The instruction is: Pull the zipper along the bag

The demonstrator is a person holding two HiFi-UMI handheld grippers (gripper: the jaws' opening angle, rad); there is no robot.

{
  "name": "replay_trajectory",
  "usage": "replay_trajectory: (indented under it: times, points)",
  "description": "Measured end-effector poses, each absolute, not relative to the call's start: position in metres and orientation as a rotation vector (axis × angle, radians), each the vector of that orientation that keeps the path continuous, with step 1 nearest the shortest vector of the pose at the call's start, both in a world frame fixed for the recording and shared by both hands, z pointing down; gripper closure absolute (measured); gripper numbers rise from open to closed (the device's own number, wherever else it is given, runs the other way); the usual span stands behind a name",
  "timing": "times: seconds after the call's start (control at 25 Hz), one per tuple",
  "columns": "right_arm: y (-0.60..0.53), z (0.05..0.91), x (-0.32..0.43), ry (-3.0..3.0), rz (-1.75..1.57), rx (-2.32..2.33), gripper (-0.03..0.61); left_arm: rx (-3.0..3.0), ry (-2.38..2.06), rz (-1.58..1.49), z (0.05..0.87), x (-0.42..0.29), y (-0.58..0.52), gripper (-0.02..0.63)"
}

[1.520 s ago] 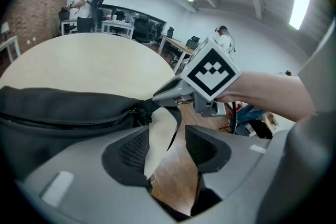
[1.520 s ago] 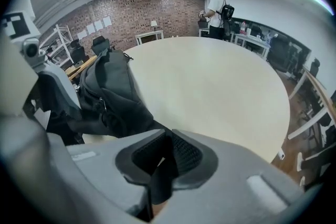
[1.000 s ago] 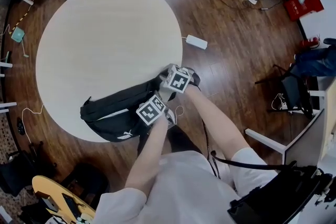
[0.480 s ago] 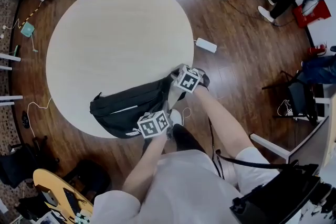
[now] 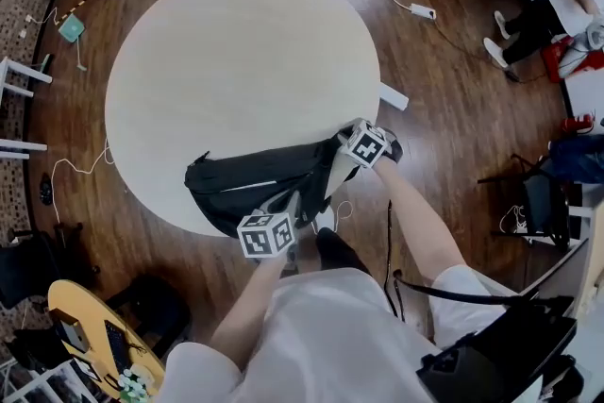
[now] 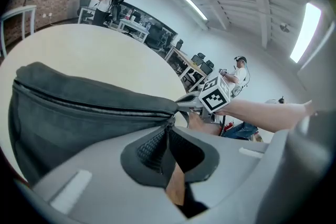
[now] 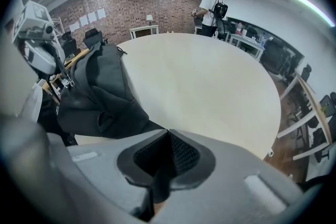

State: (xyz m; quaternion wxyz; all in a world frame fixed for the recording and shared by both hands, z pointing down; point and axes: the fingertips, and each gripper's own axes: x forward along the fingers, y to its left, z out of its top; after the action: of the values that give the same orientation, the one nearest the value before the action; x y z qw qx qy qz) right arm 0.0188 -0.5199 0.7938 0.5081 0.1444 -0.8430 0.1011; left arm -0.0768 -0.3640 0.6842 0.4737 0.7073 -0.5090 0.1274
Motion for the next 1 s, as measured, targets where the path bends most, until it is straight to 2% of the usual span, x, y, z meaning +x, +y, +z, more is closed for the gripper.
replay_trajectory:
  times: [0.48, 0.84, 1.0]
  points:
    - [-0.523, 0.802, 0.033, -1.911, 0.301, 0.399, 0.584, 1.734, -1.391, 0.376, 0.671, -0.246, -0.319, 0.578]
    - [-0.519, 0.802, 0.029, -1.82, 0.304, 0.46, 0.586, 1.631, -1.65, 0.509, 0.706, -0.414, -0.312, 0.578]
    - [-0.517, 0.799, 0.017, -1.803, 0.299, 0.478, 0.586, 1.609, -1.648, 0.642, 0.739, -0.461, -0.319, 0.578]
